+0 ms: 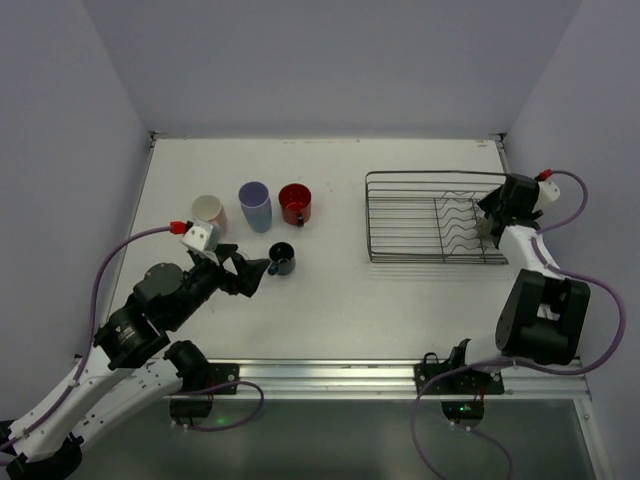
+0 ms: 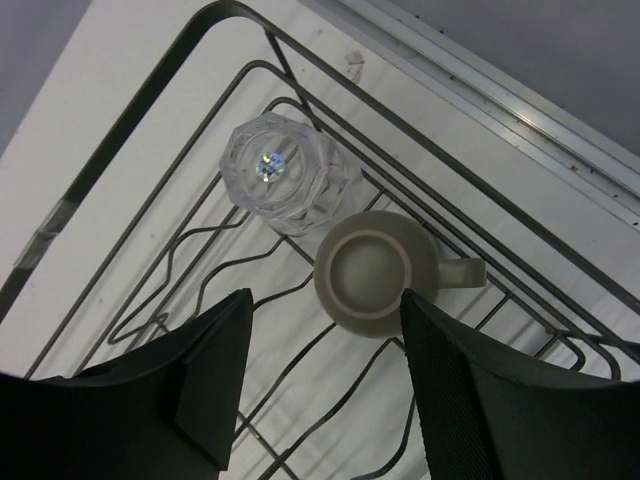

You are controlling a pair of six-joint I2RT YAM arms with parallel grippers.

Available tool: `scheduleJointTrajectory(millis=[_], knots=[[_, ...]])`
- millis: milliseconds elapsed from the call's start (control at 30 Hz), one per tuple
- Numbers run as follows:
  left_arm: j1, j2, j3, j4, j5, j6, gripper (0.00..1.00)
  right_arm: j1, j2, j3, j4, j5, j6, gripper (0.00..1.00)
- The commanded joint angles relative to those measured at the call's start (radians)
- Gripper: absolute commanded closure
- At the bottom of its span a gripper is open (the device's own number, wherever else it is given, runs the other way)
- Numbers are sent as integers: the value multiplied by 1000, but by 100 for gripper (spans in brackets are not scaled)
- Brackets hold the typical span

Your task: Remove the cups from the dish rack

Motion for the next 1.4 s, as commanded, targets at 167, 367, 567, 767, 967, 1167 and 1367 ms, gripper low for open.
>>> scheduleJointTrajectory(millis=[167,367,567,767,967,1167,1367], knots=[[7,-20,5,-1,16,36,13,-30,127,127,-74,101,-65,30],[9,-43,2,-1,15,36,12,-33,201,207,-152,76,-97,25],[13,-45,2,1,19,36,12,-33,271,248,-214,35,-134,26],[27,-40,1,2,30,39,12,-34,329,258,-235,3,-145,28],[41,-29,-1,5,34,37,12,-34,322,264,-247,-8,-146,49],[81,-8,-4,19,83,43,12,-31,161,206,-178,-28,-131,72],[104,20,-7,30,128,45,12,-33,43,141,-136,-32,-97,76]])
